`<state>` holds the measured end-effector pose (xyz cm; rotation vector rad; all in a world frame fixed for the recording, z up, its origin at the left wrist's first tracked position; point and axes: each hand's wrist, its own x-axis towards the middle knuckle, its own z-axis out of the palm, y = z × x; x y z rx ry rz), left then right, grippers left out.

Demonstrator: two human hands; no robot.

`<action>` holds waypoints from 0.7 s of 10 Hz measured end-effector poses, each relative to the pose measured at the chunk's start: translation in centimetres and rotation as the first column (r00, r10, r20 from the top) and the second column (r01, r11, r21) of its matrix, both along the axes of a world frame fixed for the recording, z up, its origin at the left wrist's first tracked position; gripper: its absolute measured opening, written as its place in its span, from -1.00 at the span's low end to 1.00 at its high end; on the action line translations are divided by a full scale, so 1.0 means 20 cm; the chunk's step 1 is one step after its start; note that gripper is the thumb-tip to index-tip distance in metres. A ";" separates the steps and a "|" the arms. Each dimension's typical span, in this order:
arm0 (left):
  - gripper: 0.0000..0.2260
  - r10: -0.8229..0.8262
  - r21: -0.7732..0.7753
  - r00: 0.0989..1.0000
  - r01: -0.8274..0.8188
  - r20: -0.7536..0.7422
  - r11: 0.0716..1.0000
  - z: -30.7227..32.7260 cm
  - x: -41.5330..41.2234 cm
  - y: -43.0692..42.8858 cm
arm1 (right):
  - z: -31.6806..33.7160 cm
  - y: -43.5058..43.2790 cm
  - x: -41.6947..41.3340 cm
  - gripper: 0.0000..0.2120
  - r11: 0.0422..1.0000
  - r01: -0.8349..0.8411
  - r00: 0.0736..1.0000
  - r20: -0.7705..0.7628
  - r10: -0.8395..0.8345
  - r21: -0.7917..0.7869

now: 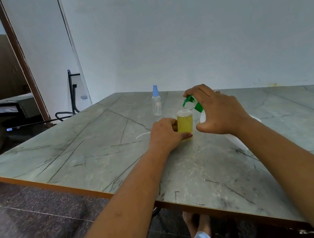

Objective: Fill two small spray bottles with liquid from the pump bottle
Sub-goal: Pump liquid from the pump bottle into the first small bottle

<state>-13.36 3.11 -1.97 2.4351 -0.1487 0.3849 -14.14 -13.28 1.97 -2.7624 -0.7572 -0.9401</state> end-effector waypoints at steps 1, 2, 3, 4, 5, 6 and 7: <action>-0.42 0.004 0.008 1.000 -0.004 -0.001 1.000 0.00 0.00 0.00 | 0.00 0.00 0.00 -0.27 1.000 0.006 1.000 -0.016 -0.006 0.001; -0.42 0.005 0.009 1.000 -0.005 0.003 1.000 0.00 0.00 0.00 | 0.01 0.00 0.00 -0.32 1.000 0.018 1.000 -0.011 -0.017 0.026; -0.42 0.009 0.014 1.000 -0.009 0.006 1.000 0.00 0.00 0.00 | 0.01 0.01 0.01 -0.37 0.998 0.016 1.000 -0.017 -0.015 0.065; -0.43 0.008 0.011 1.000 -0.008 0.008 1.000 0.00 0.00 0.00 | 0.01 0.00 0.01 -0.36 0.998 0.012 1.000 -0.019 -0.011 0.066; -0.45 0.005 0.010 1.000 -0.005 0.015 1.000 0.00 0.00 0.00 | 0.00 0.00 0.02 -0.29 0.999 -0.007 0.999 -0.036 0.009 0.037; -0.45 0.006 0.014 1.000 -0.007 0.023 1.000 0.00 0.00 0.00 | 0.00 -0.01 0.01 -0.28 0.999 -0.016 0.999 -0.042 0.017 0.031; -0.45 0.012 0.013 1.000 -0.012 0.024 1.000 0.00 0.00 0.00 | 0.00 0.00 0.01 -0.31 0.999 -0.007 0.999 -0.038 0.009 0.034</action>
